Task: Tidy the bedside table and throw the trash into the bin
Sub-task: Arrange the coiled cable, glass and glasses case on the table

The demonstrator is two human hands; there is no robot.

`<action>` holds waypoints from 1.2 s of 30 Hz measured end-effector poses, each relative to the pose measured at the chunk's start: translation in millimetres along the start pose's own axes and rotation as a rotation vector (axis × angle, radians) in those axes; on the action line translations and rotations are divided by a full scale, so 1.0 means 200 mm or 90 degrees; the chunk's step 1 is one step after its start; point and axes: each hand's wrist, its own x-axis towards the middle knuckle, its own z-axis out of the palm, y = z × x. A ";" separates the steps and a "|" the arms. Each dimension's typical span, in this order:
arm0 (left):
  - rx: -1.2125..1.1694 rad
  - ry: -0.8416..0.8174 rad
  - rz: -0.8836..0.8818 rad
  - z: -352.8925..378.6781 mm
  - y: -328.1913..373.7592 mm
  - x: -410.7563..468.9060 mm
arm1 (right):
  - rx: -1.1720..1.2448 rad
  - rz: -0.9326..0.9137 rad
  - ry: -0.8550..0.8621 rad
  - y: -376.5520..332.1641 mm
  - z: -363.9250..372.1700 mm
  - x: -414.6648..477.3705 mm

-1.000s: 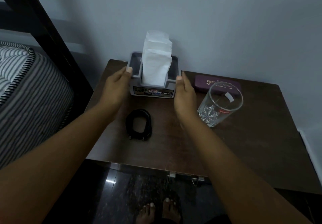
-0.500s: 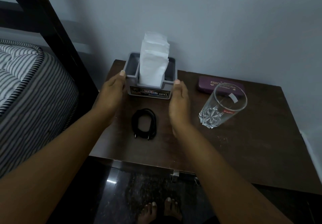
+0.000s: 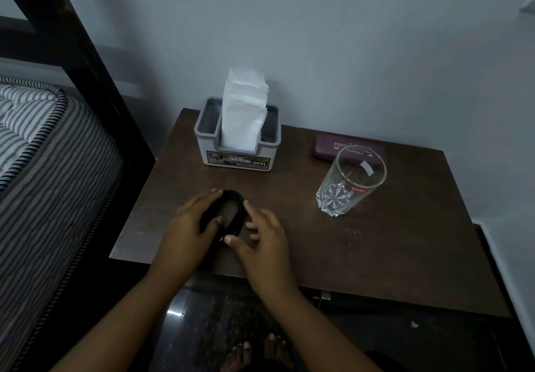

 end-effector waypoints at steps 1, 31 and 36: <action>0.001 0.001 -0.002 0.00 0.00 -0.01 | -0.022 -0.021 -0.003 0.00 0.00 -0.01; -0.121 -0.244 0.047 0.89 0.79 -0.11 | -0.316 0.048 0.010 0.41 -1.20 -0.18; -0.221 -0.172 0.017 0.83 0.76 -0.15 | -0.311 0.041 0.096 0.38 -1.24 -0.20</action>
